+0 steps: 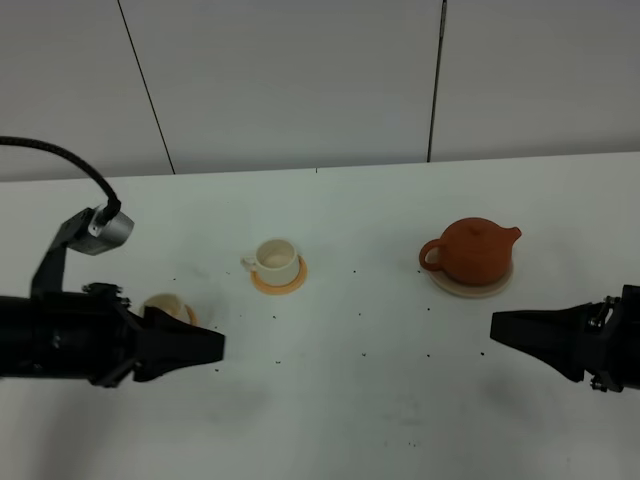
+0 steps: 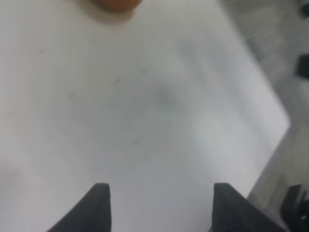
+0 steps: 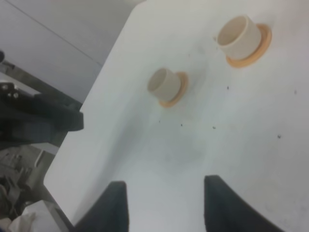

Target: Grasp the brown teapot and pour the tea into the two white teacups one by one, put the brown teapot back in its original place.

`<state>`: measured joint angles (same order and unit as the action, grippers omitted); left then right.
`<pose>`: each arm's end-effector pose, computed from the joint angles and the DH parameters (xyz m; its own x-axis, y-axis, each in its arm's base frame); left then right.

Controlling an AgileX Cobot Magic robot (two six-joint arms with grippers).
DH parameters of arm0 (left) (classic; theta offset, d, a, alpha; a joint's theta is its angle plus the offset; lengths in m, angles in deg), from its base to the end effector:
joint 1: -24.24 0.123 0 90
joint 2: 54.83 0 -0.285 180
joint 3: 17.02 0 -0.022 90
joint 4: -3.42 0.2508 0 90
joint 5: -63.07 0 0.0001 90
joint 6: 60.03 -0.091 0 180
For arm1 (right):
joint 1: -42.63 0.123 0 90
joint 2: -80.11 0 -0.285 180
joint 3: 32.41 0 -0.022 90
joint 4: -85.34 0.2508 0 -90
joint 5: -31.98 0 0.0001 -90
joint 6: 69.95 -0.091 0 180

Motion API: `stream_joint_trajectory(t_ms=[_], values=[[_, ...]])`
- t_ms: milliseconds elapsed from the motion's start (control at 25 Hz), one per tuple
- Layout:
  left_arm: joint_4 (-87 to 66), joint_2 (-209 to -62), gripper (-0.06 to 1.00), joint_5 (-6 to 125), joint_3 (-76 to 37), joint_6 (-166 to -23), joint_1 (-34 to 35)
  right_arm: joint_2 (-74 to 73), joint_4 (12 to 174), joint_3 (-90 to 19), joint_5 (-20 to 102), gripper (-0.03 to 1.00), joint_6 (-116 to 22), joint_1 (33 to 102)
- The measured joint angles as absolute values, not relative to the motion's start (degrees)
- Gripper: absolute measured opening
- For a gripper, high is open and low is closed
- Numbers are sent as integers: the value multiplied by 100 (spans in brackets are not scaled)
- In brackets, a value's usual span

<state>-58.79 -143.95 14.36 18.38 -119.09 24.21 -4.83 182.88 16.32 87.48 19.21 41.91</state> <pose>0.2460 -0.0607 0.2237 -0.8379 0.1002 -0.5366 0.4232 0.7402 -0.5226 0.2164 0.0717 0.2212 -0.6906 0.1481 -0.7079 -0.5276 0.5662 0.6333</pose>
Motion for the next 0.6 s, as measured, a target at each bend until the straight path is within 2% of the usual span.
stream_joint_trajectory(t_ms=[240, 400, 600], values=[[-2794, -13439, 53, 1398, 1528, -8866, 2421, -483, 18245, 1604, 8766, 36, 1910, 4191], [-614, -12703, 53, 852, 1528, -7035, 2421, -483, 18226, 1586, 8778, 36, 1902, 4191], [543, -11675, 53, 441, 1849, -6233, 2421, -483, 18226, 1556, 8929, 36, 1902, 4191]])
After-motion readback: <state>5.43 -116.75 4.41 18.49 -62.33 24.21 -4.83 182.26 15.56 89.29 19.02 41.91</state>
